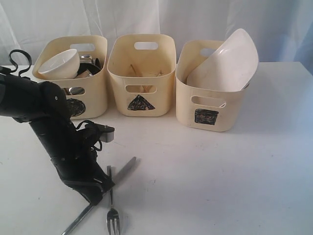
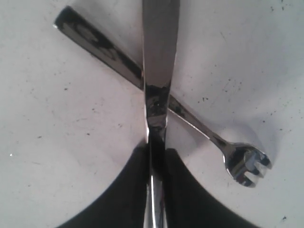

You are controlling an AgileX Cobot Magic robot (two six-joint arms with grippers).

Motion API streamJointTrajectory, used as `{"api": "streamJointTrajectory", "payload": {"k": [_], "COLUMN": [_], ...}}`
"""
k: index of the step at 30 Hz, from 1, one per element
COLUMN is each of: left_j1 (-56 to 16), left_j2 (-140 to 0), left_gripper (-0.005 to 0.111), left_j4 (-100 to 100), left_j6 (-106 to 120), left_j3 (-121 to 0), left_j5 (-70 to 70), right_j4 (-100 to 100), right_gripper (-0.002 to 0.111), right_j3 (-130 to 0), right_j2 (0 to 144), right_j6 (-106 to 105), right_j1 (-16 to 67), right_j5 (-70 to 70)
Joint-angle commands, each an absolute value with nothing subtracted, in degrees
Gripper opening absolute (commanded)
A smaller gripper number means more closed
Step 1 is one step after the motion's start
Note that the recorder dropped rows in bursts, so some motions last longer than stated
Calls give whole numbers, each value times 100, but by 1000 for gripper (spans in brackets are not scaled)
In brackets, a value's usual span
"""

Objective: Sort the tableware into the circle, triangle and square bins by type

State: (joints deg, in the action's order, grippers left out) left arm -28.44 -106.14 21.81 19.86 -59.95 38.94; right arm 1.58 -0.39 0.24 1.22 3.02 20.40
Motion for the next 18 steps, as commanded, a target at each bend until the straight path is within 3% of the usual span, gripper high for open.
{"api": "streamJointTrajectory", "payload": {"k": [1, 18], "left_j1": [-2876, -2876], "left_j2": [-10636, -10400], "left_gripper": [0, 0], "left_j4": [1952, 1952], "left_j6": [1946, 1946], "left_j3": [-5873, -5873], "left_j5": [3902, 3833], "right_j4": [170, 170], "right_gripper": [0, 0], "right_j3": [0, 0], "right_j2": [0, 0], "right_j6": [133, 133], "right_j1": [277, 277], "right_j5": [2005, 2005]}}
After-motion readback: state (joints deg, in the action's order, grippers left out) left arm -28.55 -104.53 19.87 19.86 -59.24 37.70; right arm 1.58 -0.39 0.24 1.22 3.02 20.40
